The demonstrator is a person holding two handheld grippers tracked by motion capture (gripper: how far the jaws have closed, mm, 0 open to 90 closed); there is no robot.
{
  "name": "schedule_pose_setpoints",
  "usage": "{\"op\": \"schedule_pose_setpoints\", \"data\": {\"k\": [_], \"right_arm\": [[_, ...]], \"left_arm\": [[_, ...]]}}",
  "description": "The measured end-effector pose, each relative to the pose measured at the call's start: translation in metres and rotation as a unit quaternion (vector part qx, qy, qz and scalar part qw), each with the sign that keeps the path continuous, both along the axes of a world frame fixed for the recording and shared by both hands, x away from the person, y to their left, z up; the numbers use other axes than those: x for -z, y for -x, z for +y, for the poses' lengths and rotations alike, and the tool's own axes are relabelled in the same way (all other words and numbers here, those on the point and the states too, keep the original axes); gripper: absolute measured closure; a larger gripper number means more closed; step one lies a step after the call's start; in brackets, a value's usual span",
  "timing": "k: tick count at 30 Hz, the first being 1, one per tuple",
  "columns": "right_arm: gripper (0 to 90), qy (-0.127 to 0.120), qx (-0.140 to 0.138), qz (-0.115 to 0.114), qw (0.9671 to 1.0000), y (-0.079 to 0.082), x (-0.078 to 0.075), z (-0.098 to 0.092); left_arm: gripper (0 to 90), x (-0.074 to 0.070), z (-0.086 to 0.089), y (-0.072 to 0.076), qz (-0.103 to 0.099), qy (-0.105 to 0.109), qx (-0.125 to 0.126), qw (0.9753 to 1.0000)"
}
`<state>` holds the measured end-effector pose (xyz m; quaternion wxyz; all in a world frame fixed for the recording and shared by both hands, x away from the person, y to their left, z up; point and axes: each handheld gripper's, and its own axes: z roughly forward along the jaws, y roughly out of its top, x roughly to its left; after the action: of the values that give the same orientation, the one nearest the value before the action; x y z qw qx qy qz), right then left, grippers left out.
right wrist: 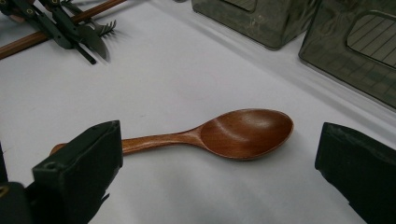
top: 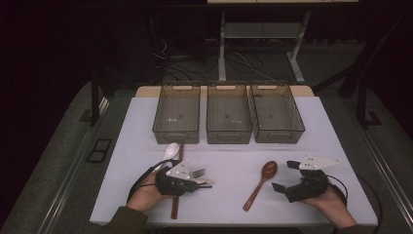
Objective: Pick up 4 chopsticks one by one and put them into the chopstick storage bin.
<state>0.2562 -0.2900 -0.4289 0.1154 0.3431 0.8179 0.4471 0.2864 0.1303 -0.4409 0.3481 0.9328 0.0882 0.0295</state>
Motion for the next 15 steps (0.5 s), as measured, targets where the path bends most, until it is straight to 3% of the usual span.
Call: {"op": "schedule_pose_setpoints", "data": {"k": [9,15], "right_arm": [[1.0,0.0,0.0,0.0,1.0,0.0001,0.0,0.0],[1.0,0.0,0.0,0.0,1.0,0.0001,0.0,0.0]], "left_arm": [[71.7,-0.0003,-0.0009,0.0008,0.003,0.002,0.001,1.0],[65.6,-0.0033,0.0008,0.0016,0.005,0.019,-0.007,0.9998]]}}
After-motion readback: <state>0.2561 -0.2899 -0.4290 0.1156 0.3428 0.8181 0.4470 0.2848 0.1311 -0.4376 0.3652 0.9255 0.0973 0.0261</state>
